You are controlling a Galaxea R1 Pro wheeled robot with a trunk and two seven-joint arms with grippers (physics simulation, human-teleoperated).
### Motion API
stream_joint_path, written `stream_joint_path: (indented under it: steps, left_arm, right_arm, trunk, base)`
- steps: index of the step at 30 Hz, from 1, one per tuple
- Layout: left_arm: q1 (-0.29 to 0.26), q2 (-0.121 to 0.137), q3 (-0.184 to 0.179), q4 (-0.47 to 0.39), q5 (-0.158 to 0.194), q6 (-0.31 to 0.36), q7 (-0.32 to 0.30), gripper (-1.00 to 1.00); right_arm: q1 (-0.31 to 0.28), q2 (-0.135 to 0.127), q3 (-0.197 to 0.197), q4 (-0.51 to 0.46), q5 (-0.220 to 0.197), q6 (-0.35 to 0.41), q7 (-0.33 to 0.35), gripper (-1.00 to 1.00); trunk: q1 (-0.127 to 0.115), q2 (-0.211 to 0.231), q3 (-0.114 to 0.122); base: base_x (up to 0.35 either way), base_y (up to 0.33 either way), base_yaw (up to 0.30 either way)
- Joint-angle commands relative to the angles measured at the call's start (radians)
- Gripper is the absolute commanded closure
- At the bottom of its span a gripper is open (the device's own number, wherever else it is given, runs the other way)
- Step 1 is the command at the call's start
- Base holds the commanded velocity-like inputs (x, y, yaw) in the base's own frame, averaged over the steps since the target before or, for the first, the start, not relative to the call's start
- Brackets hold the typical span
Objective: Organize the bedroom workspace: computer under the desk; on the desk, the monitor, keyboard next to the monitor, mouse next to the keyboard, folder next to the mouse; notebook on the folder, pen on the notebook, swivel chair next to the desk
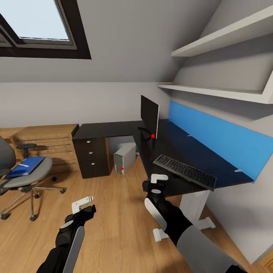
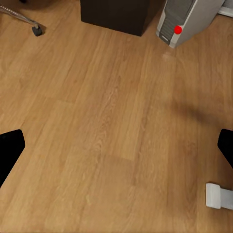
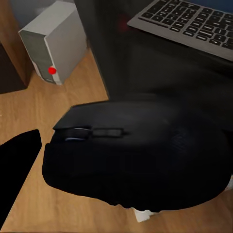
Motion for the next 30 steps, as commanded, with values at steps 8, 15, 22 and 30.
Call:
stream_joint_path:
  steps: [8, 15, 22, 30]
  left_arm:
    - [-0.001, 0.001, 0.001, -0.001, 0.011, 0.003, 0.007, -1.00]
    - [-0.001, 0.001, 0.001, -0.004, 0.011, 0.003, 0.007, -1.00]
    - [-0.001, 0.001, 0.001, -0.004, 0.011, 0.003, 0.007, -1.00]
    - [-0.001, 0.001, -0.001, -0.004, 0.011, 0.003, 0.006, -1.00]
  right_arm:
    - [0.006, -0.003, 0.010, -0.065, -0.013, 0.005, -0.009, 1.00]
    - [0.019, -0.004, 0.011, -0.098, -0.016, 0.005, -0.009, 1.00]
    - [0.019, -0.004, 0.011, -0.098, -0.016, 0.005, -0.009, 1.00]
    - [0.019, -0.004, 0.011, -0.097, -0.015, 0.004, -0.008, 1.00]
  trunk:
    - [0.000, -0.001, -0.001]
    - [0.000, -0.001, -0.001]
    - [0.000, -0.001, -0.001]
    - [0.000, -0.001, -0.001]
  base:
    - [0.000, 0.000, 0.001]
    - [0.195, 0.167, 0.188]
    - [0.242, 0.214, 0.277]
    - [0.260, 0.228, 0.277]
